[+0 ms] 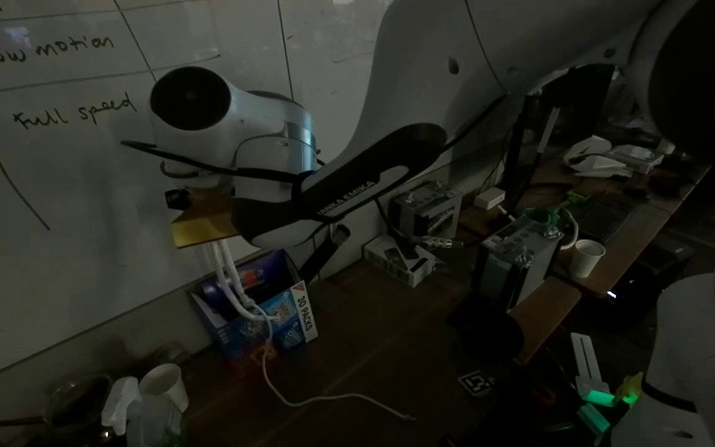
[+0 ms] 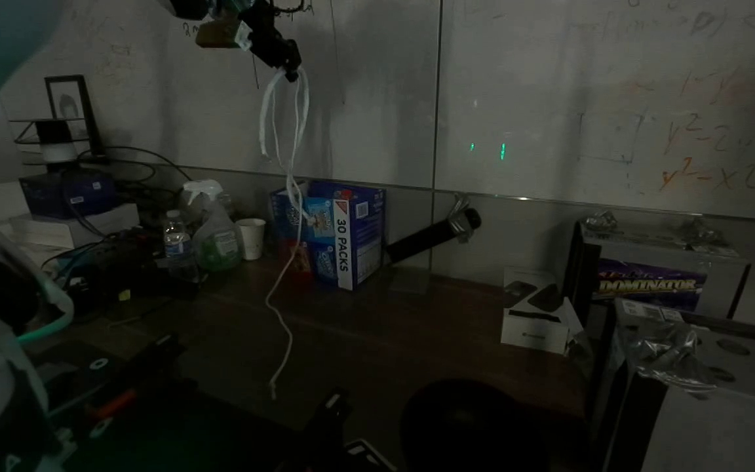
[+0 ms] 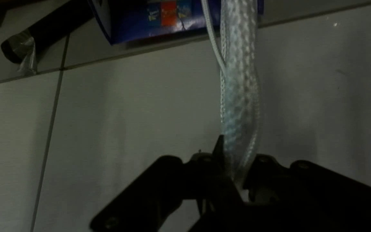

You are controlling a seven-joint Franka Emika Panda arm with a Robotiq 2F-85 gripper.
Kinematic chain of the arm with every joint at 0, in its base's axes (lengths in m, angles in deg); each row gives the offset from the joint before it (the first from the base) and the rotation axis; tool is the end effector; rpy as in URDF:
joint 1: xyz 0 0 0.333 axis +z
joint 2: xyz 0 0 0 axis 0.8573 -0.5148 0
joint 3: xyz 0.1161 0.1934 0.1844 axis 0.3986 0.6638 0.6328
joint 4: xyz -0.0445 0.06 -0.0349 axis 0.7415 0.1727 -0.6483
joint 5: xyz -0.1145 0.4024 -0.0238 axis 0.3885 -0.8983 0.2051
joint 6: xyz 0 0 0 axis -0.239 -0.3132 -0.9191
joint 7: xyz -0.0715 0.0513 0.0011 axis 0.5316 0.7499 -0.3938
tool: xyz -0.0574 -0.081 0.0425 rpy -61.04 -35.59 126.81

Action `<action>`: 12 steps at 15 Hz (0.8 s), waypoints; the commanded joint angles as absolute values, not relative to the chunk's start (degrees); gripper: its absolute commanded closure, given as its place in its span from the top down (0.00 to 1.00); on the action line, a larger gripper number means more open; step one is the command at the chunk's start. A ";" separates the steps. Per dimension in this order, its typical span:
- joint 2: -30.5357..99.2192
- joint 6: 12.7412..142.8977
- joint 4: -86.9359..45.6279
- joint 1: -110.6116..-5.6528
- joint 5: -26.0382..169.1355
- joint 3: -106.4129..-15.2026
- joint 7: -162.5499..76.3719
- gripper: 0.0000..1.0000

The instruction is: Put the white ropes in the blue box

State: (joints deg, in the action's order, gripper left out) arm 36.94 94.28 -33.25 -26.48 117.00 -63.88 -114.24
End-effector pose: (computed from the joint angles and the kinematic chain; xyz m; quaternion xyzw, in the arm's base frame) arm 0.6008 0.3126 0.4187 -0.9141 0.1033 -0.3922 0.0012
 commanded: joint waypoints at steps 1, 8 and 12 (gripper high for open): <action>32.51 93.97 -26.75 -25.93 122.82 -66.46 -121.74 0.11; 20.38 95.00 -18.83 -28.26 123.24 -69.58 -123.18 0.10; 14.90 93.69 -15.41 -33.68 124.49 -65.01 -123.16 0.10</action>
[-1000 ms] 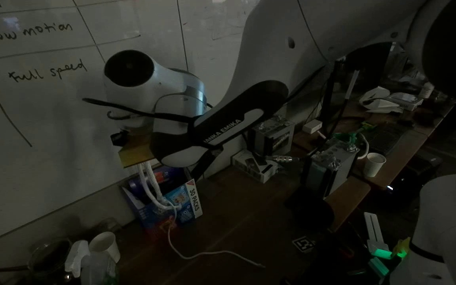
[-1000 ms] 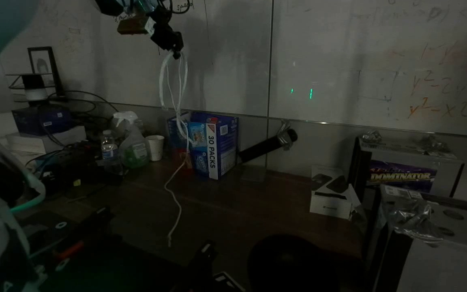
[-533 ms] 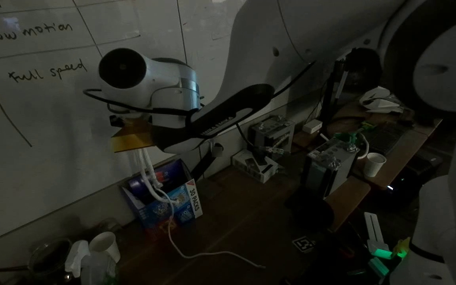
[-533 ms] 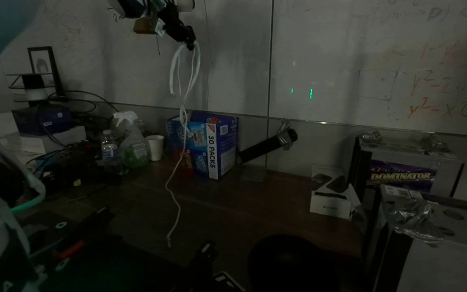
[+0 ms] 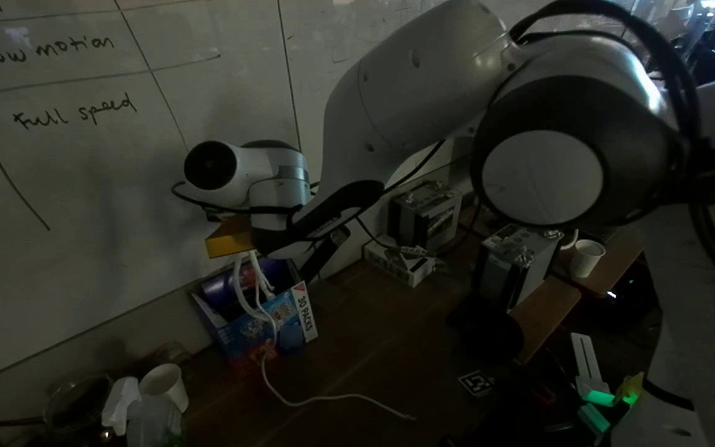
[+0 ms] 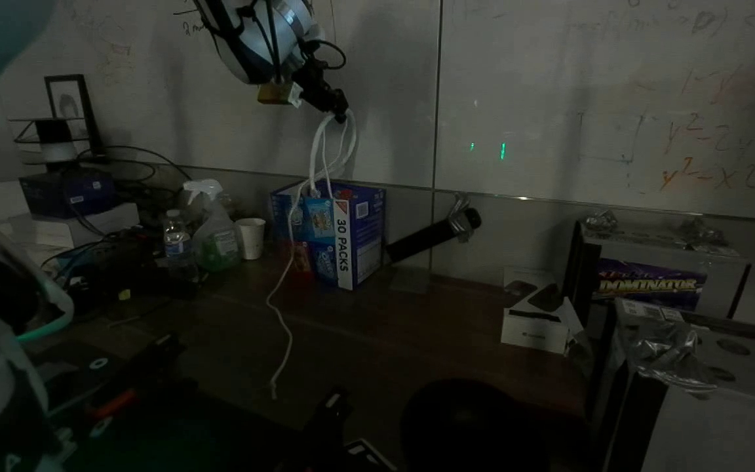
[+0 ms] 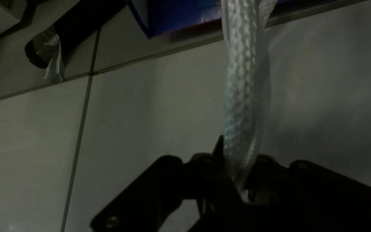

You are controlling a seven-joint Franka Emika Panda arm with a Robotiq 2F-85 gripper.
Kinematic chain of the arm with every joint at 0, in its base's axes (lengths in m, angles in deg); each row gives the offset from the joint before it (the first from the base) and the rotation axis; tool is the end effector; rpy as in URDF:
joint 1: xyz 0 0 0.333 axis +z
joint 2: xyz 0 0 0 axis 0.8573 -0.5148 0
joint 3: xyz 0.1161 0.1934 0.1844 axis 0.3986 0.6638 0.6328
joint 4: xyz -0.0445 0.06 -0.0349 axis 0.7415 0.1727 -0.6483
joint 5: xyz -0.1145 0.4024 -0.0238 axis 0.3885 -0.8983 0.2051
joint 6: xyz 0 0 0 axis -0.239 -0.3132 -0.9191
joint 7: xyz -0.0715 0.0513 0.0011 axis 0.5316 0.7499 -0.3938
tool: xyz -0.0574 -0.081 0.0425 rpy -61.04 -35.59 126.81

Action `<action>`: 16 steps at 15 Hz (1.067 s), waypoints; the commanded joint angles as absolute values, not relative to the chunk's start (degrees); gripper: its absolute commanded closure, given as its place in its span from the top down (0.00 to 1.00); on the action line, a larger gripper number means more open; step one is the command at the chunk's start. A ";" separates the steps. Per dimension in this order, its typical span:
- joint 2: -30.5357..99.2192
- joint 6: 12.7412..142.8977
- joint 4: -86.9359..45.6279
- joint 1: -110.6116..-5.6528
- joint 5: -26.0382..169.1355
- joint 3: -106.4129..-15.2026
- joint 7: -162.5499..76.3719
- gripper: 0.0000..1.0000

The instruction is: Put the white ropes in the blue box

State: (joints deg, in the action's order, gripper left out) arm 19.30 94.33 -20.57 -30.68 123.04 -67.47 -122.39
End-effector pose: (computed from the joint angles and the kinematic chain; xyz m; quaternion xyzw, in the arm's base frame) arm 0.6843 0.2589 0.3176 0.9010 -0.1611 0.3975 0.0646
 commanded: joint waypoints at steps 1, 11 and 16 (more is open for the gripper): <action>14.05 93.48 -14.84 -34.45 123.97 -64.54 -122.63 0.09; 11.79 94.14 -16.23 -36.49 123.35 -62.84 -121.69 0.09; 11.74 93.83 -16.43 -36.24 123.32 -62.32 -121.37 0.09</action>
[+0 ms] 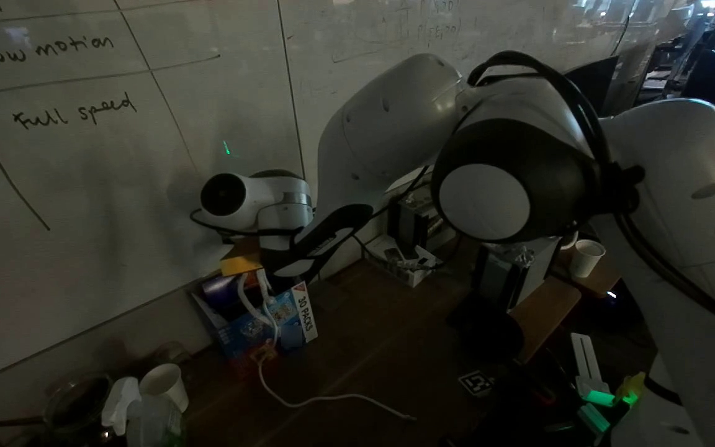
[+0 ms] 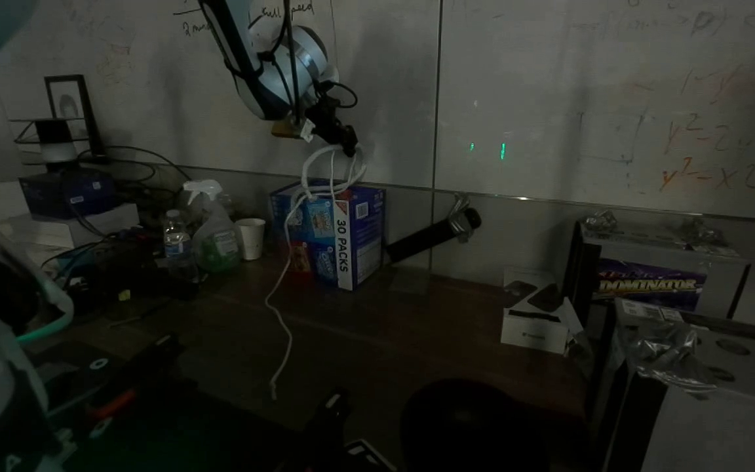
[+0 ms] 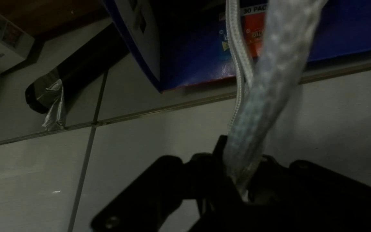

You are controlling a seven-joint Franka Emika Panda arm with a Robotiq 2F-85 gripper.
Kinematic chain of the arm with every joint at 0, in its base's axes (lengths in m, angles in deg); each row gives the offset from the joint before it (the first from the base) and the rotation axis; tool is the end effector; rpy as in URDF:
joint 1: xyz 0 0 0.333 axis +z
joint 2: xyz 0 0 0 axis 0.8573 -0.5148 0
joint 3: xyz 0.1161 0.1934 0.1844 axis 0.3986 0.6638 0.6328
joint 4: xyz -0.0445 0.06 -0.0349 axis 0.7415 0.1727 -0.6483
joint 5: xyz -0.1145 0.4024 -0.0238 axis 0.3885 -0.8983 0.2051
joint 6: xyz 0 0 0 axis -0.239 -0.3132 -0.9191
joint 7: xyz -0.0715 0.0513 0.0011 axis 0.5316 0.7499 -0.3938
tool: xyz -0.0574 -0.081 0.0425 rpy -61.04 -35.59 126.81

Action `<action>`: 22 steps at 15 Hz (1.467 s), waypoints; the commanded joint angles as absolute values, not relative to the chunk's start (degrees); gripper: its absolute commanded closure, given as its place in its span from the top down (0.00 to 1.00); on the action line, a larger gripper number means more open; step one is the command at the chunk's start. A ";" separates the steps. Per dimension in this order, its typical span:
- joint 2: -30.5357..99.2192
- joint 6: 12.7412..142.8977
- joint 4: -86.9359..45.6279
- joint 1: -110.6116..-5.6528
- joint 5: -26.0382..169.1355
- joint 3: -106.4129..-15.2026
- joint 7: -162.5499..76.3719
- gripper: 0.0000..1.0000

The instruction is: Put the white ropes in the blue box

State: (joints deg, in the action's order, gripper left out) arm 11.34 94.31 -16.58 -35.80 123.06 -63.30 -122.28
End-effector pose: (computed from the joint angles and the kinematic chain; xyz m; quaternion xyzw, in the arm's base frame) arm 0.6995 0.2452 0.2475 0.9139 -0.1684 0.3613 0.0762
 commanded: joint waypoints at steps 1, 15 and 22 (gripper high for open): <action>11.66 93.81 -16.26 -36.14 123.50 -62.40 -121.55 0.09; 11.60 91.91 -10.88 -34.55 121.71 -56.92 -108.82 0.10; 9.90 86.40 -8.21 -39.78 111.89 -48.85 -82.41 0.11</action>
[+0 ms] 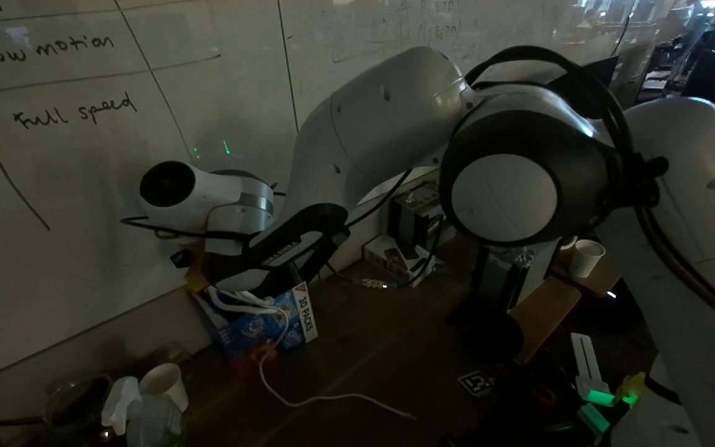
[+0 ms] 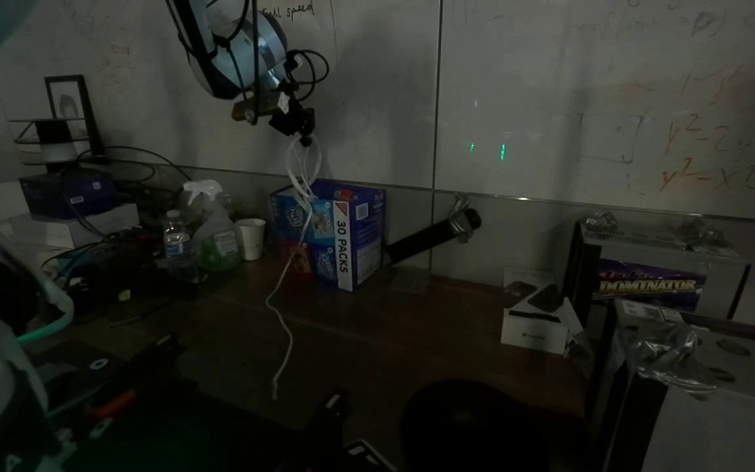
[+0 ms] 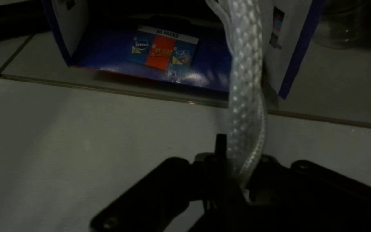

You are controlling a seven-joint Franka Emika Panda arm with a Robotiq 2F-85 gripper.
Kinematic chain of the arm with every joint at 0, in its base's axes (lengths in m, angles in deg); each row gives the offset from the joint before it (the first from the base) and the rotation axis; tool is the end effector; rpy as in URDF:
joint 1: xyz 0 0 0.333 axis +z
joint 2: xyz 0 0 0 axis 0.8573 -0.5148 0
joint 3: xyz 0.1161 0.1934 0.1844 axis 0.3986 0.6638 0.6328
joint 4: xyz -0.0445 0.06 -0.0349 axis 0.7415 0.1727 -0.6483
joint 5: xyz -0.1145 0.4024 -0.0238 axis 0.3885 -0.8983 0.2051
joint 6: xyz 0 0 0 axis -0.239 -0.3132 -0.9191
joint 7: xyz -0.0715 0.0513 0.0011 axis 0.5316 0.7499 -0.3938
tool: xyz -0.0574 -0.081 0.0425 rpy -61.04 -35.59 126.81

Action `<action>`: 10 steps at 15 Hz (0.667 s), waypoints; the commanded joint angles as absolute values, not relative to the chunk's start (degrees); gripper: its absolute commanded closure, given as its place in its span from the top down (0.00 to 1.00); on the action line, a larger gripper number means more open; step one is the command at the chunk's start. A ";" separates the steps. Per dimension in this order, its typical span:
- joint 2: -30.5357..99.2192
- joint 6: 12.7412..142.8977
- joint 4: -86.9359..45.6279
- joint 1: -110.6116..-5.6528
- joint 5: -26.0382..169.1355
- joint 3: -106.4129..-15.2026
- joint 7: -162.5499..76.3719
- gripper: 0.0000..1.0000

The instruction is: Put the white ropes in the blue box

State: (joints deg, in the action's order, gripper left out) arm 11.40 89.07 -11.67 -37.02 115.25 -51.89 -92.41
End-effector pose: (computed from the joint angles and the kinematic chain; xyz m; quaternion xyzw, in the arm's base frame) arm 0.6786 0.3413 0.2862 0.9459 0.0430 0.3126 0.0757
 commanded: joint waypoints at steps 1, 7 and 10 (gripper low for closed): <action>9.50 85.67 -7.28 -40.60 110.75 -48.33 -78.97 0.11; 7.42 83.19 -1.65 -38.25 100.62 -53.43 -62.30 0.12; 5.94 81.94 1.16 -37.65 97.68 -54.87 -57.25 0.12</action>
State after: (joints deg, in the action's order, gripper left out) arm 8.58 84.16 -4.47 -39.15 100.94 -52.96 -62.74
